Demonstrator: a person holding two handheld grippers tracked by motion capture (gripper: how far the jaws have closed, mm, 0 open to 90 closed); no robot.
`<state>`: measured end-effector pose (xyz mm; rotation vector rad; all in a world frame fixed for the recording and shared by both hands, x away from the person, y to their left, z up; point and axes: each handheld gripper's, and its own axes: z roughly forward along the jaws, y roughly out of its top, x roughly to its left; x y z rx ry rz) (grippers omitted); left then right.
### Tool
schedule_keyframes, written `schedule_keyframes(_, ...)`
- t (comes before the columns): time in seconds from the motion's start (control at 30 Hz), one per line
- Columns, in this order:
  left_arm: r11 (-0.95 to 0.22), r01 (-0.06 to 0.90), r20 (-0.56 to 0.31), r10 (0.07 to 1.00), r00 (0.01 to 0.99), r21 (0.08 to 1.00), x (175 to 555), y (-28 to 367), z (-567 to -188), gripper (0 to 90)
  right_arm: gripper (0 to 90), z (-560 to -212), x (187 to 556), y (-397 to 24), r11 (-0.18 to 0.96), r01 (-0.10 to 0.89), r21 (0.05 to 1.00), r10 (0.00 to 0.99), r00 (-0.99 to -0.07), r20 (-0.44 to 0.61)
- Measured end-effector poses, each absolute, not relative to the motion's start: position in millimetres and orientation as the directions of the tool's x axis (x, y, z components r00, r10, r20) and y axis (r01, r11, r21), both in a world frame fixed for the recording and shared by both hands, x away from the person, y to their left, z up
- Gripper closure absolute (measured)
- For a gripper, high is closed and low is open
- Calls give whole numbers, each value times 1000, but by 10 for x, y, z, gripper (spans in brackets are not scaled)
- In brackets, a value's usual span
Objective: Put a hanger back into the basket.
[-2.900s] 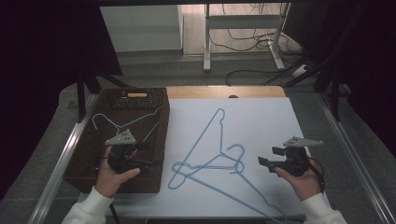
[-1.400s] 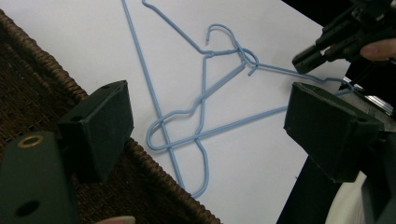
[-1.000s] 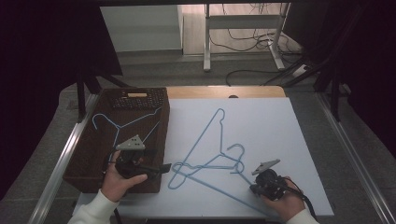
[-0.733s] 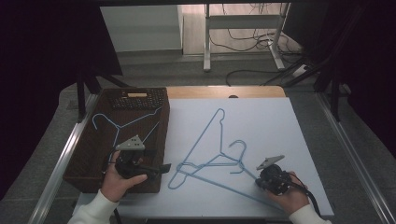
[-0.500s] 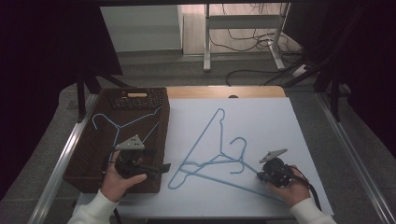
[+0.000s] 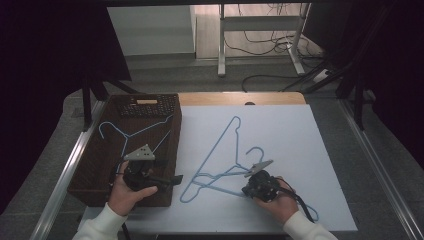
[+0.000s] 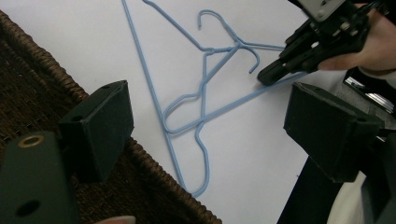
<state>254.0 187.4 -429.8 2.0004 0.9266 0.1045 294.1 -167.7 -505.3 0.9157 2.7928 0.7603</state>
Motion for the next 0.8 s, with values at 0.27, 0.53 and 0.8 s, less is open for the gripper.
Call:
schedule_keyframes(0.27, -309, 570, -270, 648, 712, 761, 2543, 1900, -4301, 154, 897, -5085, 2902, -1615, 706, 523, 478, 550, -830, 96)
schedule_keyframes(0.53, -310, 571, -271, 648, 712, 760, 2551, 1886, -4301, 154, 897, -5077, 2591, -1698, 744, 487, 458, 486, -864, 130)
schedule_keyframes(0.8, -315, 569, -270, 643, 716, 760, 2558, 1873, -4305, 154, 897, -5077, 2568, -1704, 748, 482, 456, 476, -869, 137)
